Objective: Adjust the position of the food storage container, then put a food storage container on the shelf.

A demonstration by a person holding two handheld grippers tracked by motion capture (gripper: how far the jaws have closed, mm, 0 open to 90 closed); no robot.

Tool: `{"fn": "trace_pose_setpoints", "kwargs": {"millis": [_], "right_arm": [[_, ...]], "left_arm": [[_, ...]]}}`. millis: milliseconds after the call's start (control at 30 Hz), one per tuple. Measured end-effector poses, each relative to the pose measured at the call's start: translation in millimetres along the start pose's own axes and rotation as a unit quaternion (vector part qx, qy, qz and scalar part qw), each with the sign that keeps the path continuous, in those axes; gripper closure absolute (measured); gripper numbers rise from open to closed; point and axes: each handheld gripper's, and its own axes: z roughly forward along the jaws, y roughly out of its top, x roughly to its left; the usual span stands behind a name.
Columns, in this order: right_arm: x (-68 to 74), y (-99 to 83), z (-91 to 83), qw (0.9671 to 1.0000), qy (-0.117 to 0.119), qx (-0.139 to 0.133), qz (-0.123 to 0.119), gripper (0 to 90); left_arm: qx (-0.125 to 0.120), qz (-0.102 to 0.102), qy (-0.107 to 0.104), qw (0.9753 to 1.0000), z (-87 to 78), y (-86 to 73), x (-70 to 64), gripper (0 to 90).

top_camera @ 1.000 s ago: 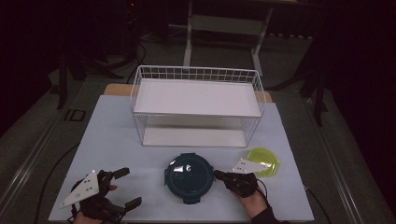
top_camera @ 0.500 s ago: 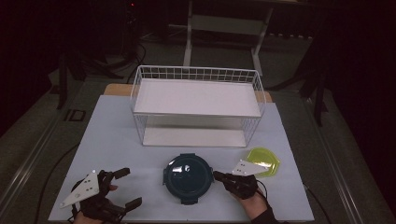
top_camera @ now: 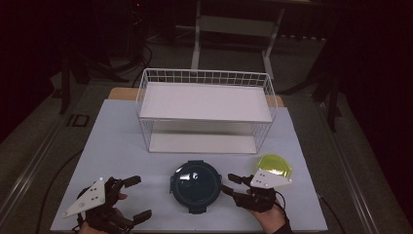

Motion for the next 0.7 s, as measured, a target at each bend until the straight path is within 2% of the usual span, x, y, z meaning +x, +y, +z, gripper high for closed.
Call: {"fn": "trace_pose_setpoints", "kwargs": {"millis": [33,67,100,133,167,200,233,267,300,400,467,533,633,700], "right_arm": [[1.3,1.7,-1.0,1.0000,-0.003,-0.002,0.007,31.8],[1.0,2.2,-1.7,0.9999,0.002,-0.009,0.011,27.3],[0.3,3.7,-3.4,0.9998,0.005,-0.015,0.012,12.8],[0.3,3.7,-3.4,0.9998,0.005,-0.015,0.012,12.8],[-0.6,5.3,-5.3,0.9997,0.007,-0.019,0.015,13.1],[-0.6,5.3,-5.3,0.9997,0.007,-0.019,0.015,13.1],[-0.9,8.0,-8.3,0.9995,-0.012,-0.026,0.010,13.1],[-0.1,9.5,-9.3,0.9996,-0.019,-0.023,-0.001,14.4],[0.1,11.5,-10.3,0.9996,-0.021,-0.017,-0.008,14.2],[0.0,14.5,-13.4,0.9995,-0.022,-0.020,-0.008,17.4],[0.2,18.8,-16.2,0.9997,-0.022,-0.011,0.000,17.1],[0.6,21.4,-16.9,0.9996,-0.028,-0.001,0.003,16.5],[-0.4,23.1,-16.6,0.9993,-0.034,0.003,0.014,13.5],[-3.0,24.7,-16.1,0.9991,-0.027,0.009,0.031,13.3]], "left_arm": [[0.002,0.000,-0.001,1.0000,1.0,0.9,0.1,0.0],[0.004,0.002,-0.002,1.0000,2.0,1.9,0.2,0.0],[0.009,0.001,-0.001,1.0000,3.7,3.0,0.6,0.0],[0.013,-0.001,0.000,0.9999,5.0,3.5,0.8,0.0],[0.034,0.005,0.007,0.9994,10.9,6.3,2.6,0.0],[0.034,0.005,0.007,0.9994,10.9,6.3,2.6,0.0],[0.038,0.004,0.007,0.9993,13.2,7.5,3.3,0.0],[0.044,0.005,0.009,0.9990,15.7,9.1,4.1,0.0],[0.051,0.005,0.010,0.9986,18.2,10.9,5.3,0.0],[0.055,-0.002,0.013,0.9984,23.3,14.1,7.6,0.0],[0.062,-0.006,0.021,0.9978,28.0,16.7,9.9,0.0],[0.079,-0.023,0.024,0.9963,33.2,18.9,12.5,0.0],[0.096,-0.068,0.015,0.9929,40.8,19.4,16.7,0.0],[0.108,-0.081,0.026,0.9905,46.4,19.0,17.7,0.0]]}}
